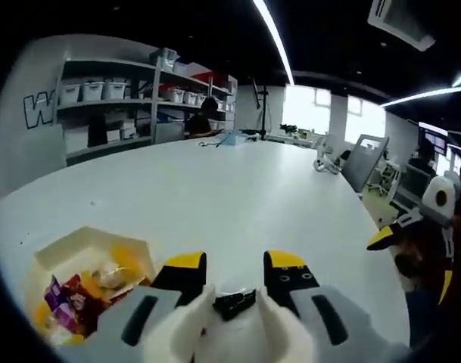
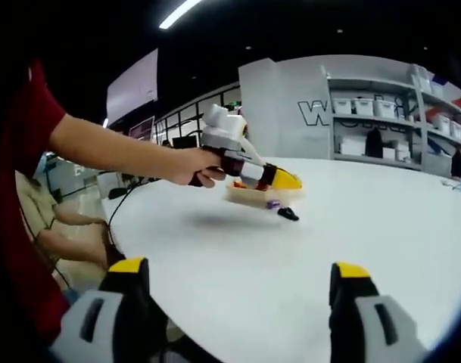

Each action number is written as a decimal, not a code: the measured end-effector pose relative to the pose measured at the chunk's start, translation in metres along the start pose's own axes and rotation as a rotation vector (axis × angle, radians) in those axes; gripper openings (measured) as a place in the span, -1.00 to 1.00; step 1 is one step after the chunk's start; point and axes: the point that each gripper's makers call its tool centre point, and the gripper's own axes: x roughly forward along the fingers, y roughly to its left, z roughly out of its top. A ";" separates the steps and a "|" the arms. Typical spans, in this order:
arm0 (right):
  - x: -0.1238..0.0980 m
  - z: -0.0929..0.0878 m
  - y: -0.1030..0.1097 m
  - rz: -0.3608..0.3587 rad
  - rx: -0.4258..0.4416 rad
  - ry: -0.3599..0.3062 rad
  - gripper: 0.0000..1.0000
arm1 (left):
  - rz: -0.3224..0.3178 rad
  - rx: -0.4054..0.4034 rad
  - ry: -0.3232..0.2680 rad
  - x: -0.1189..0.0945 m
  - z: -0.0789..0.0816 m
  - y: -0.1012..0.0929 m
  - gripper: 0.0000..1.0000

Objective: Place the target food into the container with the food tongs after gripping and lifting it, then release it inside without dropping or visibly crushing the food.

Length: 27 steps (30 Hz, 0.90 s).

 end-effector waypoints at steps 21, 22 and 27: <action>-0.006 0.006 0.005 0.000 -0.025 -0.011 0.98 | 0.076 -0.205 0.020 -0.023 -0.017 -0.031 -0.43; -0.007 0.007 0.006 0.002 -0.025 -0.014 0.98 | 0.069 -0.200 0.026 -0.024 -0.018 -0.035 -0.42; -0.006 0.006 0.010 0.008 -0.031 -0.009 0.98 | 0.051 0.073 -0.004 -0.026 -0.001 -0.038 -0.42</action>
